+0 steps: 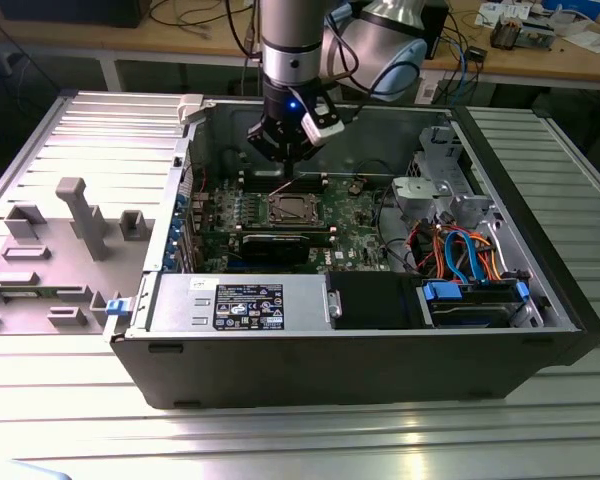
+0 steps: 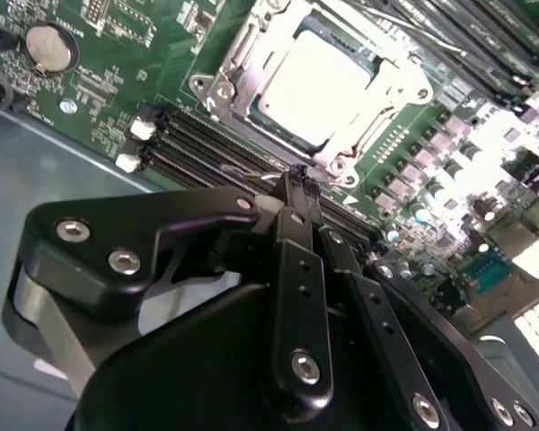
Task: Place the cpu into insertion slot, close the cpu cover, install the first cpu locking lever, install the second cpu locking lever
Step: 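Install the first cpu locking lever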
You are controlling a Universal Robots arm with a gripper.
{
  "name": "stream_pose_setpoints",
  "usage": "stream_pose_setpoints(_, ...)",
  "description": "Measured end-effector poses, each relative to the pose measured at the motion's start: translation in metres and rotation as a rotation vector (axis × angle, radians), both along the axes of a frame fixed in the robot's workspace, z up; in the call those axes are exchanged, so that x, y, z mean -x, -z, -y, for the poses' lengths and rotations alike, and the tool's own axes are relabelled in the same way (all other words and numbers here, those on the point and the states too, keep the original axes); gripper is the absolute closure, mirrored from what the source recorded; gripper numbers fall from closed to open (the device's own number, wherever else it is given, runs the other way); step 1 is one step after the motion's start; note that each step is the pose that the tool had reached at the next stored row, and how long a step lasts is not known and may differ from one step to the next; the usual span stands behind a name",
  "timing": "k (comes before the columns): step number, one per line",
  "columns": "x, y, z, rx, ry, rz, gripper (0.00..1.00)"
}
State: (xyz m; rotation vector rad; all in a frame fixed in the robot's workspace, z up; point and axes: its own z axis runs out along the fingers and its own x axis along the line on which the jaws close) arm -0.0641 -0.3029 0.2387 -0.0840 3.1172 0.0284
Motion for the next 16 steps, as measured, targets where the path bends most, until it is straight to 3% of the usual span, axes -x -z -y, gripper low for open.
stream_pose_setpoints(8, -0.0050, 0.0058, -0.0011, -0.0003, 0.002, 0.0000, 0.89)
stream_pose_setpoints(12, -0.0069, 0.0081, -0.0011, -0.0015, 0.025, 0.0000, 0.89)
stream_pose_setpoints(16, -0.0093, 0.0104, -0.0011, -0.0157, 0.038, -0.0002, 0.89)
